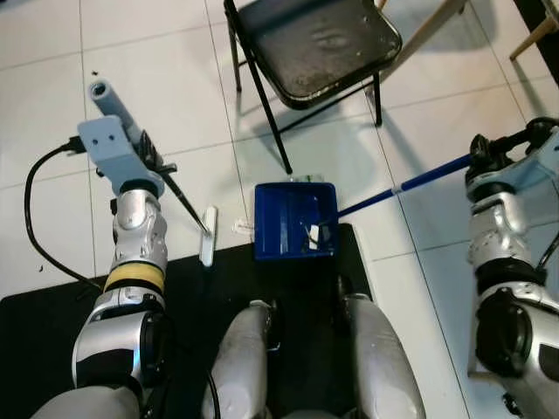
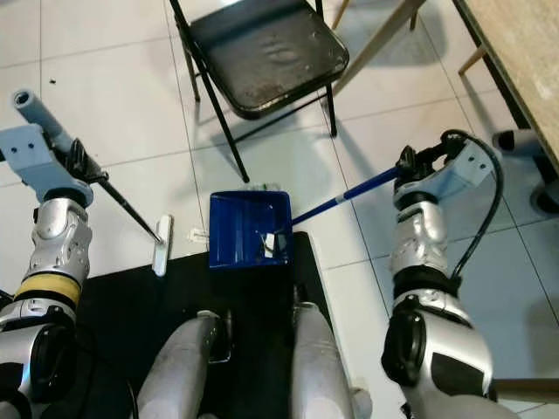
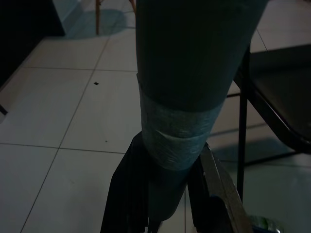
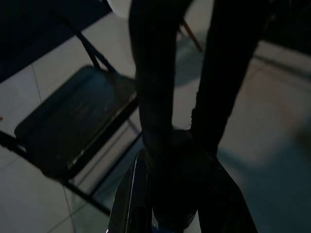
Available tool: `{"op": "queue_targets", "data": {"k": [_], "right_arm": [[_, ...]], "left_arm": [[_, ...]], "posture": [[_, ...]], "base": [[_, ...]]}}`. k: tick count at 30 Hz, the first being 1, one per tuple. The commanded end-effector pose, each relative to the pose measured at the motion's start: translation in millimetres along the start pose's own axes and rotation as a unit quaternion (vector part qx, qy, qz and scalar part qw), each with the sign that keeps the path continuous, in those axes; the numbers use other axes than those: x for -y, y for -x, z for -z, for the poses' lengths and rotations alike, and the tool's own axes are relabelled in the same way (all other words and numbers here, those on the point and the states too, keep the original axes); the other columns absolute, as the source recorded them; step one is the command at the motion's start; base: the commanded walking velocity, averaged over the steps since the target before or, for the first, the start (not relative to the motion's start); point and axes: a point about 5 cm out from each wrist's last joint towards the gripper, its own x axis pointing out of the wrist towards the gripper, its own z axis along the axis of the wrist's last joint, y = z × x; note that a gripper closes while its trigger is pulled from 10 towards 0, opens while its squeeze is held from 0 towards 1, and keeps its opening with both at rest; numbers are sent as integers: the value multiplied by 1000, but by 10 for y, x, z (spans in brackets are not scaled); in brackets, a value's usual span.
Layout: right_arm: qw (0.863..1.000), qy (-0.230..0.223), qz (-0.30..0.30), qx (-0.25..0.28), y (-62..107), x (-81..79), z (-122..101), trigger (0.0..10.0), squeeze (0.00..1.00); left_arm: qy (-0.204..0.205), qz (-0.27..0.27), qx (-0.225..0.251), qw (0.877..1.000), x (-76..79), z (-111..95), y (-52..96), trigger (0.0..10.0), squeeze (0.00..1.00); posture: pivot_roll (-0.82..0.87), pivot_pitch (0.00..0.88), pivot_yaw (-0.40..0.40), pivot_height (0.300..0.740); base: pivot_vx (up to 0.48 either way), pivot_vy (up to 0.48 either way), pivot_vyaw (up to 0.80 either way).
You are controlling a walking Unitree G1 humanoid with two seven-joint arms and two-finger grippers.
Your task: Sweep floor
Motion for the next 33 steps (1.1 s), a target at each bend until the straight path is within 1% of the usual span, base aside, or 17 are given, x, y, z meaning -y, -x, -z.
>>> {"op": "queue_targets", "data": {"k": [1, 3, 4, 6, 13, 15, 17, 18, 21, 22, 23, 27, 30, 32, 33], "right_arm": [[1000, -9, 1, 14, -27, 33, -107, 10000, 0], [1000, -11, -3, 16, -42, 21, -136, 10000, 0], [1000, -13, -13, 19, -70, -15, -182, 10000, 0], [1000, -13, -19, 21, -79, -35, -190, 10000, 0], [999, -22, -27, 14, -57, -74, -99, 10000, 0], [999, -22, -27, 14, -57, -74, -99, 10000, 0], [999, -30, -29, 8, -38, -101, -29, 10000, 0], [999, -30, -29, 8, -38, -101, -29, 10000, 0], [999, -41, -28, -1, -8, -115, 56, 10000, 0], [999, -41, -28, -1, -8, -115, 56, 10000, 0], [999, -45, -27, -4, 10, -117, 94, 10000, 0], [999, -47, -27, -7, 25, -120, 128, 10000, 0], [998, -49, -27, -11, 30, -143, 159, 10000, 0], [998, -48, -26, -14, 29, -153, 174, 10000, 0], [998, -48, -25, -18, 26, -167, 188, 10000, 0]], "left_arm": [[20, -5, -11, 1000, 32, 82, 43, 10000, 0], [22, -5, -10, 1000, 40, 80, 42, 10000, 0], [24, -6, -9, 1000, 46, 70, 36, 10000, 0], [23, -8, -9, 1000, 40, 73, 40, 10000, 0], [14, -13, -2, 1000, 5, 76, 70, 10000, 0], [14, -13, -2, 1000, 5, 76, 70, 10000, 0], [2, -10, 3, 1000, -12, 55, 73, 10000, 0], [2, -10, 3, 1000, -12, 55, 73, 10000, 0], [-17, -14, 23, 999, -40, -30, 49, 10000, 0], [-17, -14, 23, 999, -40, -30, 49, 10000, 0], [-24, -19, 42, 999, -59, -105, 25, 10000, 0], [-25, -23, 60, 998, -73, -187, 1, 10000, 0], [-29, -22, 78, 996, -78, -286, -35, 10000, 0], [-30, -22, 80, 996, -78, -307, -49, 10000, 0], [-33, -22, 83, 996, -76, -332, -64, 10000, 0]], "posture": [[-39, 144, 19, 740], [-39, 143, 19, 740], [-37, 148, 19, 740], [-37, 153, 20, 740], [-20, 211, 23, 740], [-20, 211, 23, 740], [1, 263, 26, 740], [1, 263, 26, 740], [26, 325, 26, 740], [26, 325, 26, 740], [41, 356, 27, 740], [48, 372, 27, 740], [69, 421, 31, 740], [69, 421, 31, 740], [75, 436, 32, 740]], "base": [[0, 0, 0], [0, 0, 0], [0, 0, 0], [0, 0, 0], [0, 0, 0], [0, 0, 0], [0, 0, 0], [0, 0, 0], [0, 0, 0], [0, 0, 0], [0, 0, 0], [0, 0, 0], [0, 0, 0], [0, 0, 0], [0, 0, 0]]}}
